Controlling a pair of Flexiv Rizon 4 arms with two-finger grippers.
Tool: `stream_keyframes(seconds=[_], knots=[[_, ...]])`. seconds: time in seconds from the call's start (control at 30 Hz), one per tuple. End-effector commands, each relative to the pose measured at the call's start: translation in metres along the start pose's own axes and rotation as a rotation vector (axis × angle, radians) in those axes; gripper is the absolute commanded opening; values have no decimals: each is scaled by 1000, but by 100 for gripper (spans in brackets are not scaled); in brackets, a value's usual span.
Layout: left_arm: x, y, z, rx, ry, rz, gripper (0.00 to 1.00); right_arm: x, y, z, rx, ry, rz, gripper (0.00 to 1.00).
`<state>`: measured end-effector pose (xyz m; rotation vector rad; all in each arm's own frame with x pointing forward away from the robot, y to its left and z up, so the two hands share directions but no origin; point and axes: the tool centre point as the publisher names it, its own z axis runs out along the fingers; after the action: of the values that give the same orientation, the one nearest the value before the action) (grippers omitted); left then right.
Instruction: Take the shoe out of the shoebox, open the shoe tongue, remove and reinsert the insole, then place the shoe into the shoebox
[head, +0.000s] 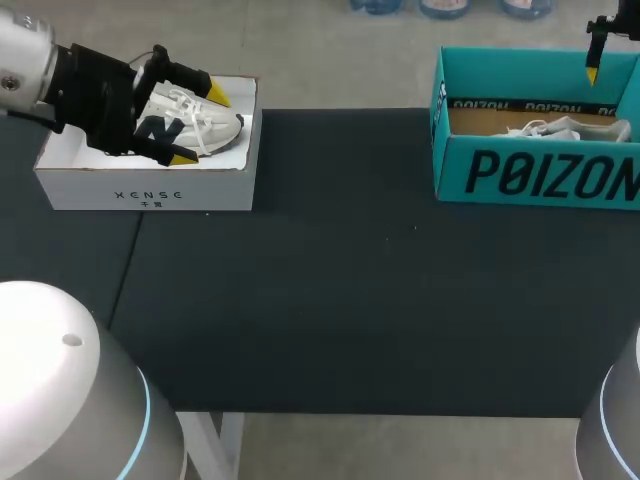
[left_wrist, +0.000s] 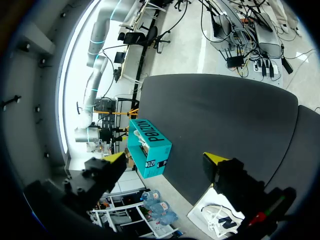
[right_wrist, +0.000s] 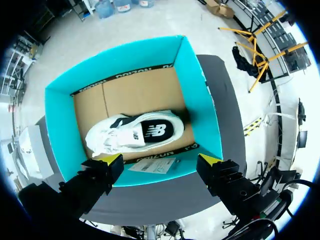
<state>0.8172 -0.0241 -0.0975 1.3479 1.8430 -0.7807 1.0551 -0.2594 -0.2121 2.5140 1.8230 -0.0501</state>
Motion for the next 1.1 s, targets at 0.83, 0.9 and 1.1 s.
stream_keyframes(seconds=[0.83, 0.9, 1.1], knots=[[-5, 60, -34, -37, 163, 206, 100, -2, -66, -48, -189, 114, -546, 100], [-4, 70, -36, -15, 216, 247, 100, -2, -66, -48, -189, 114, -546, 100], [1, 106, -54, 41, 305, 310, 100, -2, -66, -48, -189, 114, -546, 100]])
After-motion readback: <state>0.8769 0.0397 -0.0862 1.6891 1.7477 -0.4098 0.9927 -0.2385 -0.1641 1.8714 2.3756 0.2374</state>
